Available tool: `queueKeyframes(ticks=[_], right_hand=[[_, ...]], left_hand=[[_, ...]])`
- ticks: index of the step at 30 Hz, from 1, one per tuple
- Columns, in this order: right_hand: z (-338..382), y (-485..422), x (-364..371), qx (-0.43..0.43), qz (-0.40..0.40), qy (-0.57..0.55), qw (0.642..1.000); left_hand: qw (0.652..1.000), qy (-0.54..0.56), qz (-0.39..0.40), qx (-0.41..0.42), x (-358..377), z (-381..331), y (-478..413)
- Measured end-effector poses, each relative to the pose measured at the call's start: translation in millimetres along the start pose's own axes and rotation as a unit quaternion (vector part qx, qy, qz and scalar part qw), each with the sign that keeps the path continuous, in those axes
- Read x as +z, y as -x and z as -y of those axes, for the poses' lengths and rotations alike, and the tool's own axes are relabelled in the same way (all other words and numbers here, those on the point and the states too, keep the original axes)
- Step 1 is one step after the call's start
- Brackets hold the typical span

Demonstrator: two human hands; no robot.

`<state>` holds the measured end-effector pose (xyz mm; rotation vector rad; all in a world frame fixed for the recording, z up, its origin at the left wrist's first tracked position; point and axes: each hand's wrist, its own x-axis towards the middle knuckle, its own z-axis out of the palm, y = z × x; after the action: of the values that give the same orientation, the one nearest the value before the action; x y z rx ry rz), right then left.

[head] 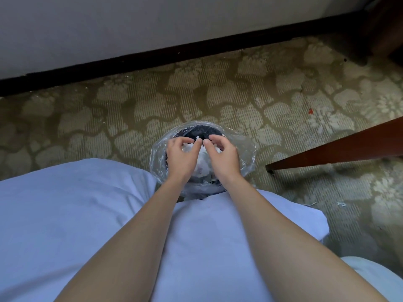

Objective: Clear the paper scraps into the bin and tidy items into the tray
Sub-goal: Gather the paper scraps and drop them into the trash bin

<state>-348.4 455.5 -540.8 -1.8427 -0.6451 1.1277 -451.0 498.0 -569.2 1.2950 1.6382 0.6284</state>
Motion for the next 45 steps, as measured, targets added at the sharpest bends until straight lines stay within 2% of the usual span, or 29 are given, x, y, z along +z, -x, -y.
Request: queueKeyframes(ticks=[9,17,21,25,32,36,45], right_hand=[[-1,-2,-4,-0.002,-0.021,0.014,1.000],[7,-3,0,0.057,-0.019,-0.008,0.998],[4,-6,0,0.065,-0.028,-0.012,0.997],[3,-5,-1,0.054,-0.025,0.000,0.998],[-1,-4,-5,0.041,-0.015,0.029,0.999],[-5,-3,-6,0.017,0.001,0.049,0.999],[-5,-5,-7,-0.006,-0.014,0.050,0.999]], left_hand=[[1.000,-0.026,0.004,0.009,1,3,2],[0.998,-0.044,0.026,-0.033,4,-4,-1],[0.999,-0.021,0.023,-0.020,3,-1,1],[0.999,-0.006,0.042,0.025,4,8,-7],[0.998,-0.004,0.033,0.044,7,13,-11],[0.999,0.020,0.046,0.012,9,17,-12],[0.998,0.037,0.053,0.018,11,14,-13]])
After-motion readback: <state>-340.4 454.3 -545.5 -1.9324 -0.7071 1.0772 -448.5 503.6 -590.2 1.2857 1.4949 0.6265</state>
